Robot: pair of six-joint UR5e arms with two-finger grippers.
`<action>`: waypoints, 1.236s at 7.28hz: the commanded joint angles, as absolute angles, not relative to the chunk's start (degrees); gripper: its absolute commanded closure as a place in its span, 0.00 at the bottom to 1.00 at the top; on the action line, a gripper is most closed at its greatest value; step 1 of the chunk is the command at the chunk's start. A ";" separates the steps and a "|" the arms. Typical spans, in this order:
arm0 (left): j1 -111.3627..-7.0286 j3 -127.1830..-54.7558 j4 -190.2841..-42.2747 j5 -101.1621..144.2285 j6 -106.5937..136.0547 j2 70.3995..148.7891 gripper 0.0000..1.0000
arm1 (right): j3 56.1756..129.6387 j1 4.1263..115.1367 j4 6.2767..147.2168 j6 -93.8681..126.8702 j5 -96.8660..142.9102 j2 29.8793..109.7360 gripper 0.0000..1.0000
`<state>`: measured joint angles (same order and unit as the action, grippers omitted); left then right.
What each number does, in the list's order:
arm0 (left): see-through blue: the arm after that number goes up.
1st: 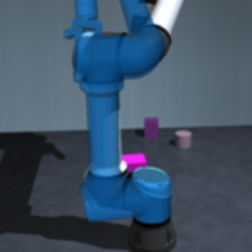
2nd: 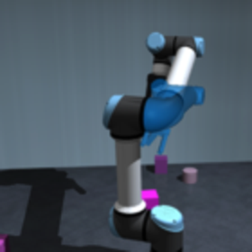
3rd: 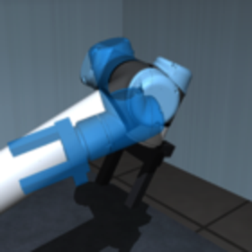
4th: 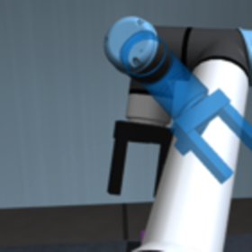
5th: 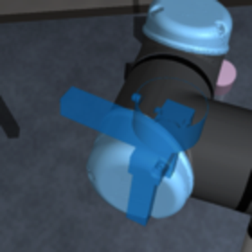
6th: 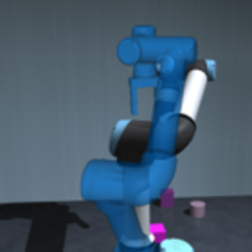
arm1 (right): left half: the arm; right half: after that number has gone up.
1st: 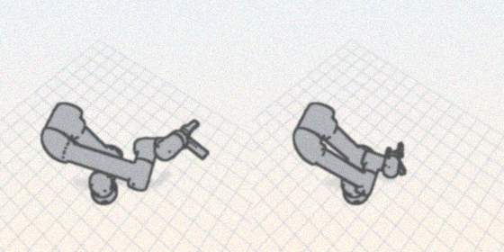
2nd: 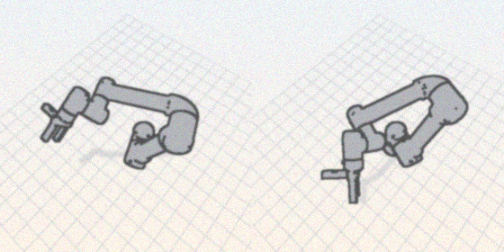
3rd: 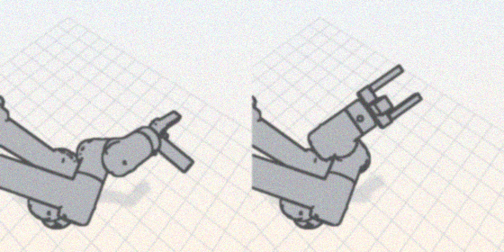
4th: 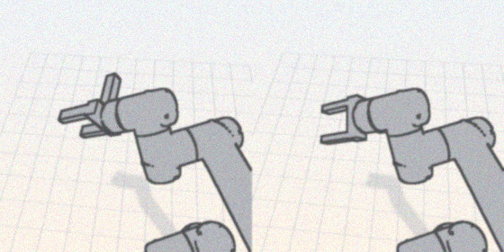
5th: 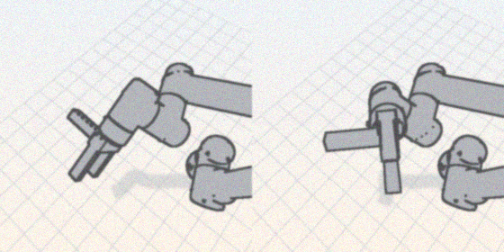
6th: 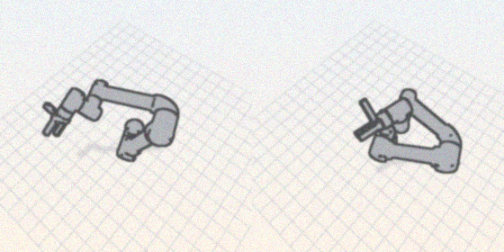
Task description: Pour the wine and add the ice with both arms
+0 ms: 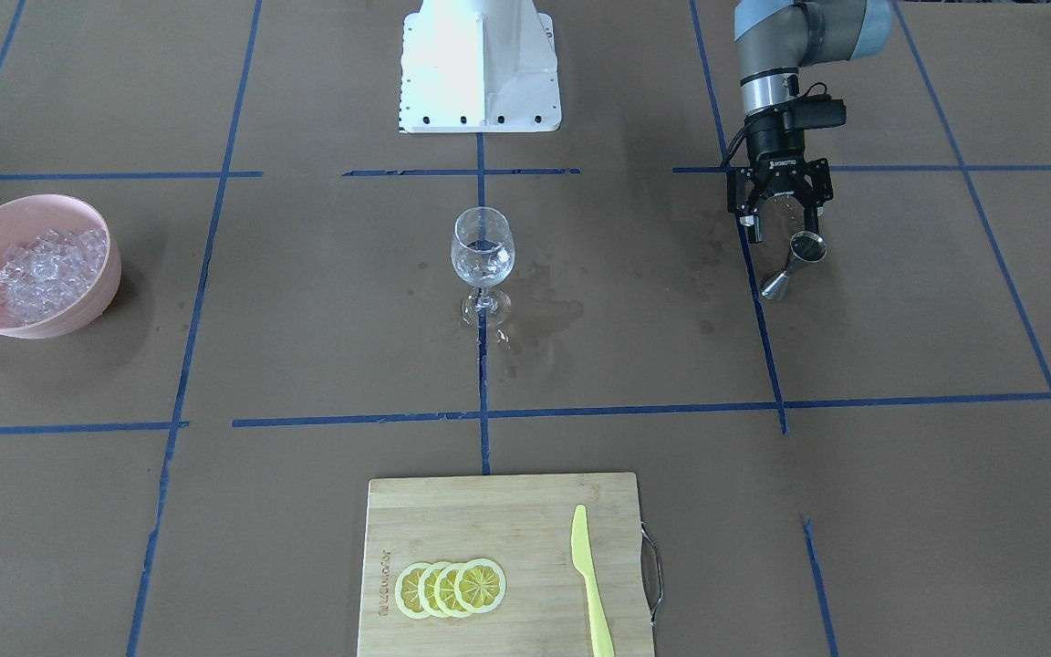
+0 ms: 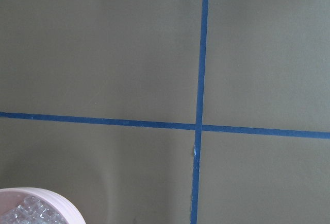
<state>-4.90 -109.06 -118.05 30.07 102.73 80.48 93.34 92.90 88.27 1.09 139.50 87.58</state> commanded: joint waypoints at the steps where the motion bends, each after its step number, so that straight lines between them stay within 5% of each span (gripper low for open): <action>1: -4.92 -106.27 -118.04 26.29 102.74 81.73 0.06 | 93.43 92.64 87.98 3.33 139.74 87.54 0.00; 9: -7.46 -100.64 -118.04 25.05 102.57 85.87 0.14 | 93.69 92.11 87.98 3.60 139.66 87.54 0.00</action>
